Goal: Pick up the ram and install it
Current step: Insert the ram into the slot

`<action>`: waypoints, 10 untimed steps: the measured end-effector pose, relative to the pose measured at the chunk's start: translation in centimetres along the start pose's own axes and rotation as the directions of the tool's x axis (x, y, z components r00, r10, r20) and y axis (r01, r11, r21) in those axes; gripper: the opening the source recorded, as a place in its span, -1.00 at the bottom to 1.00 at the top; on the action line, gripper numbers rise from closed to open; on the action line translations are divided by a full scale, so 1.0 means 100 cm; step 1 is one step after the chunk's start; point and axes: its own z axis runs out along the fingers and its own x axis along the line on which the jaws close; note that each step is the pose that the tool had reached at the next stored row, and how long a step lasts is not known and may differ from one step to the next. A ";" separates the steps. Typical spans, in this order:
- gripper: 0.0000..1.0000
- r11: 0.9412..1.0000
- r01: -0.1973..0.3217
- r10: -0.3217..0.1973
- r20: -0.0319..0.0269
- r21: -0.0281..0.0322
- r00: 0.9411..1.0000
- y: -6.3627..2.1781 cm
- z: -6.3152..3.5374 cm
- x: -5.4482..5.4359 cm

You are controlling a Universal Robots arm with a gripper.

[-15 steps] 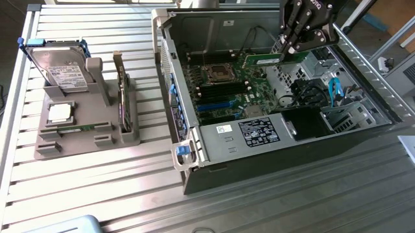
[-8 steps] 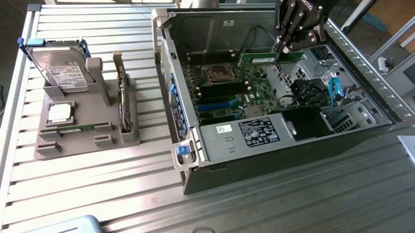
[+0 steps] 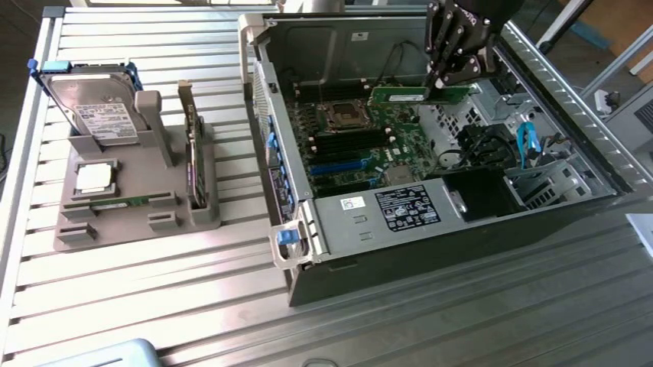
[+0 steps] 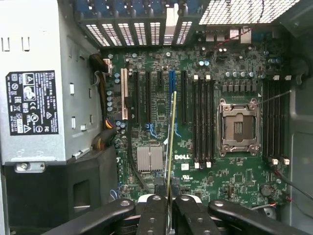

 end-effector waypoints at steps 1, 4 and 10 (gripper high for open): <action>-0.73 1.000 -0.010 0.010 0.000 0.000 1.000 0.0000 0.0031 -0.001; -0.73 0.999 -0.033 0.033 0.000 0.000 0.999 0.0006 0.0101 -0.003; -0.73 0.998 -0.057 0.057 -0.002 0.000 0.998 0.0057 0.0245 -0.006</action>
